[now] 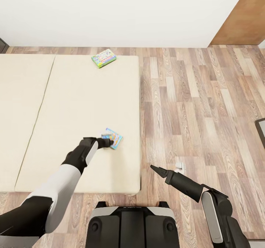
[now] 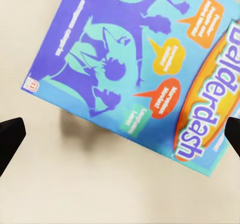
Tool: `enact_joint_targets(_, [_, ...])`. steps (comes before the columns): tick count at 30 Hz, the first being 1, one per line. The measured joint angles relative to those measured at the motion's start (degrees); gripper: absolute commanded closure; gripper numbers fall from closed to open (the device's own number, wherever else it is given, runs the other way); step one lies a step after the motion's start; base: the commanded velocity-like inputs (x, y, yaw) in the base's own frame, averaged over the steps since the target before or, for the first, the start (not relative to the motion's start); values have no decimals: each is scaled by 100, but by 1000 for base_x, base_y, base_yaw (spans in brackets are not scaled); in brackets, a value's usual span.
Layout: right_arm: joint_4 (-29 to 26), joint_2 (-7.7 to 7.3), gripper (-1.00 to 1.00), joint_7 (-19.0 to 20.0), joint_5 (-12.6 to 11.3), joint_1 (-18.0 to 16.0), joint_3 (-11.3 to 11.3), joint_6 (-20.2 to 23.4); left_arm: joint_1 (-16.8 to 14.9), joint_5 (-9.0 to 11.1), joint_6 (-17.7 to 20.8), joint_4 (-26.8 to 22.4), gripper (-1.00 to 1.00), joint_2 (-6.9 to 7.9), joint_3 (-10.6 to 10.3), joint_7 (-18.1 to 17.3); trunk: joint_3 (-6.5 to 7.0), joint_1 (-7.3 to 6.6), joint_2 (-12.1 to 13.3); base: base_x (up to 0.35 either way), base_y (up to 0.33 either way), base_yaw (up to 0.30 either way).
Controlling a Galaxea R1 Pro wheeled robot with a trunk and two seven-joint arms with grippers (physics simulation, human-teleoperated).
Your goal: Put all the toys in the child's room - the three board games (two on the bed and one on the table), the two jigsaw puzzles on the table, and the tennis ball on the table - inside the toy box on the table in the child's room.
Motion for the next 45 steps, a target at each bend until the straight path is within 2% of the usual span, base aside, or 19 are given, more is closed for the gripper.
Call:
enact_joint_targets(11, [0, 3, -100, 0, 13, -1, 0, 0, -198, 0, 1, 15, -100, 141, 5, 178, 0, 0, 0, 0, 0, 0])
enact_joint_targets(28, [0, 13, -100, 0, 30, -2, 0, -3, -260, -2, -84, 71, -100, 216, 12, 369, 0, 0, 0, 0, 0, 0])
enact_joint_targets(45, [0, 12, -100, -9, 36, -2, -6, -1, -265, 6, -310, 74, -100, 176, 22, 376, 0, 0, 0, 0, 0, 0])
